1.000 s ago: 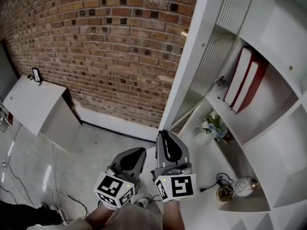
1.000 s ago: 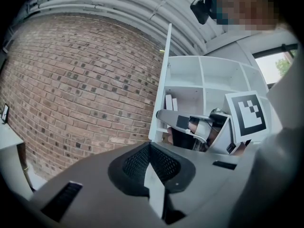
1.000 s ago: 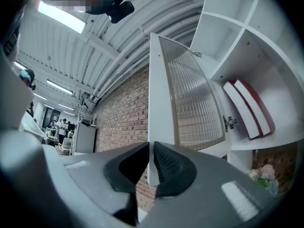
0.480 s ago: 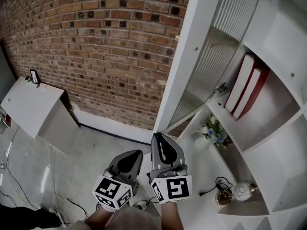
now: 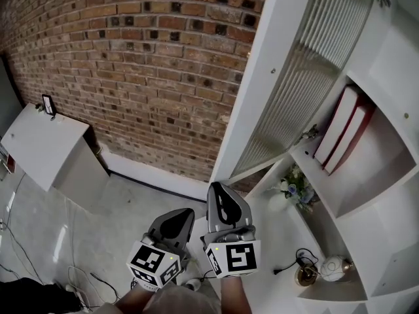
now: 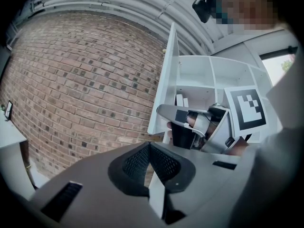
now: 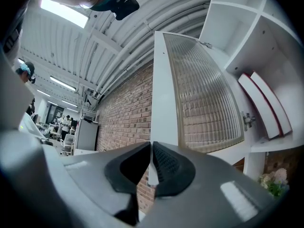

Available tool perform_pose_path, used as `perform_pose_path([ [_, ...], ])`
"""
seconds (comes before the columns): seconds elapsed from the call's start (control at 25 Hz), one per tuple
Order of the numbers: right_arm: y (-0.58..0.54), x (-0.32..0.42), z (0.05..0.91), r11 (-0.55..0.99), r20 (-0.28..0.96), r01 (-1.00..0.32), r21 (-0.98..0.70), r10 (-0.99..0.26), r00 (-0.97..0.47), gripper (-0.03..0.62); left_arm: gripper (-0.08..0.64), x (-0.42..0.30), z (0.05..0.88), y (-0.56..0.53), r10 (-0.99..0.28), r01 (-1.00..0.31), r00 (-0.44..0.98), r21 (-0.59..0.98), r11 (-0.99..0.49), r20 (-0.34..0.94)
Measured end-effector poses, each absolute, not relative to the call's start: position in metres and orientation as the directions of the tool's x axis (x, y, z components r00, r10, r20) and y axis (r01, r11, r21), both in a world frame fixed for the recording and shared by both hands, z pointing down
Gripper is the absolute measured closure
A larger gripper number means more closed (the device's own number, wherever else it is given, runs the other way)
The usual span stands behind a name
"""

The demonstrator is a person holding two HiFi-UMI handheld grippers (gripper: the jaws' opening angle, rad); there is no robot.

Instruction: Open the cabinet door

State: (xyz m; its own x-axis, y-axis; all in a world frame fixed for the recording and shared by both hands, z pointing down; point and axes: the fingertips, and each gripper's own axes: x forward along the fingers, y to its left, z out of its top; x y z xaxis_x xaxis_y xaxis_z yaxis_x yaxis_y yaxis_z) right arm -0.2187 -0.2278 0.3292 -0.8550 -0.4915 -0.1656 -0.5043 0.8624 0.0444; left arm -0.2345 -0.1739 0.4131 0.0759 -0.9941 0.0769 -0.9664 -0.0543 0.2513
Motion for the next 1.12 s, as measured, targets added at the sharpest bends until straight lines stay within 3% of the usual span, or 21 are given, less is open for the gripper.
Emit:
perform_pose_path([
  [0.84,-0.252,-0.236,0.334,0.824,-0.152,-0.565,0.034,-0.555,-0.818,0.58,0.551,-0.266,0.407,-0.183,-0.993,-0.966,0.087,0.249,-0.066,0.075],
  [1.12,-0.241,-0.223,0.326,0.773,-0.128,-0.617,0.149,-0.603,-0.787,0.58,0.551,-0.253,0.401,-0.178,-0.994,-0.968,0.094,0.24,-0.077,0.058],
])
